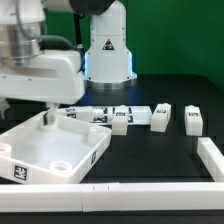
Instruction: Assemble desk
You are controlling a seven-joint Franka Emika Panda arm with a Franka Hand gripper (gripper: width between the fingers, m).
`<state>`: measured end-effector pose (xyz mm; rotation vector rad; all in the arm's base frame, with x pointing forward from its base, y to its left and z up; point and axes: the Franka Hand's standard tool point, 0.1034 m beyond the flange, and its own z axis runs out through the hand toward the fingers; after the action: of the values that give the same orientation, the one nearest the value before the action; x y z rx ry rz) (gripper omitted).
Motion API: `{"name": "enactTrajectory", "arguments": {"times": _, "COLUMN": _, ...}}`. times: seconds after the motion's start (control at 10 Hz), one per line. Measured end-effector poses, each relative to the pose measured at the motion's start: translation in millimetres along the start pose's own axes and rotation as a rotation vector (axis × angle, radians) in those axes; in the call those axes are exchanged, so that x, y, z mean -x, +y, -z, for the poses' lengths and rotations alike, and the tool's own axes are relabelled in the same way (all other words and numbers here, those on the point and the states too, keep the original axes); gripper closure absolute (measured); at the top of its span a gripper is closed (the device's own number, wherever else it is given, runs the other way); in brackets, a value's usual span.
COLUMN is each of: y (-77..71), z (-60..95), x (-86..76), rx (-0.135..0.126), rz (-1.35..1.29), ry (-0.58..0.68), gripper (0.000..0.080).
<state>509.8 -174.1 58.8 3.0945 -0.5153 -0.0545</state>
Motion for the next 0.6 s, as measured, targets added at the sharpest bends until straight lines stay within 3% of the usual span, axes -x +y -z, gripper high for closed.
{"name": "enactTrajectory", "arguments": {"times": 0.1, "y": 9.9, "z": -9.8, "x": -0.3, "rx": -0.007, "rz": -0.005, "ry": 0.003, "gripper": 0.015}}
{"name": "enactTrajectory", "arguments": {"times": 0.4, "y": 18.7, "z": -29.8, "x": -0.3, "rx": 0.008, "rz": 0.034, "ry": 0.018, "gripper": 0.015}}
{"name": "enactTrajectory", "arguments": {"times": 0.6, "y": 17.9, "z": -31.5, "x": 0.2, "rx": 0.009, "rz": 0.039, "ry": 0.017, "gripper": 0.0162}}
